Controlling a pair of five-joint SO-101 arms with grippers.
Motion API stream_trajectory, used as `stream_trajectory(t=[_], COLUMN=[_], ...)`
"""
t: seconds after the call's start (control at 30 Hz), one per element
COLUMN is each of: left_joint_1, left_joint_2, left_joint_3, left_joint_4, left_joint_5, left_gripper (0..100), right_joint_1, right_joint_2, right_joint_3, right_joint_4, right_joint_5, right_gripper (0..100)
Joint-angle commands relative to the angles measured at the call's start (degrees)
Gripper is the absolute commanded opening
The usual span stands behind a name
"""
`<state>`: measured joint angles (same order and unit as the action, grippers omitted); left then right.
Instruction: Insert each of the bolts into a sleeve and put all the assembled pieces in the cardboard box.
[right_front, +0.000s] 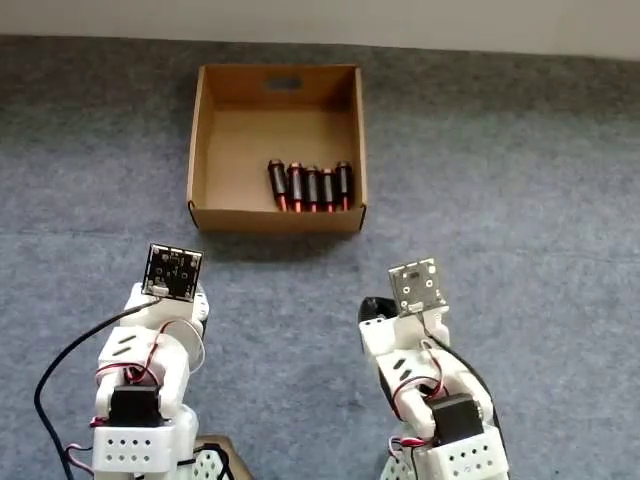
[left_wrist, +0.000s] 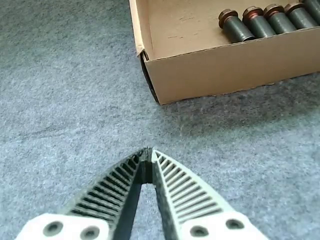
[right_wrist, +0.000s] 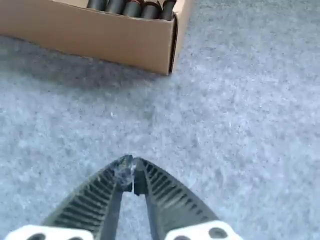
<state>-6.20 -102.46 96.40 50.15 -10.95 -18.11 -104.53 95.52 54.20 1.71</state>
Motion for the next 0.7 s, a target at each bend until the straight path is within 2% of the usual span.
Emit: stream_trajectory(t=[0.0,0.13,0.33,0.47,0.67], left_joint_1=[-0.66,-0.48,-0.31,2.42,0.57], left_joint_2=[-0.22,-0.22,-0.22,-0.22,-0.22], left_joint_3=[-0.4,-0.22,0.13,0.31,0.57], left_joint_4=[-0.7,-1.05,-1.14,-2.37,6.15], left_joint_5=[-0.44,-0.44,-0.44,-0.44,-0.18], left_gripper=[1,1,1,1,1], right_joint_1=[0.4,-0.57,-7.34,-7.43,-7.52], right_joint_2=[-0.57,-0.57,-0.31,-0.4,-0.48], right_joint_3=[2.77,5.93,8.22,8.13,8.13], right_joint_4=[-0.48,-0.84,-0.31,7.16,9.19], right_joint_5=[0.26,0.44,0.7,0.62,0.26], right_gripper=[0.9,0.9,0.9,0.9,0.7])
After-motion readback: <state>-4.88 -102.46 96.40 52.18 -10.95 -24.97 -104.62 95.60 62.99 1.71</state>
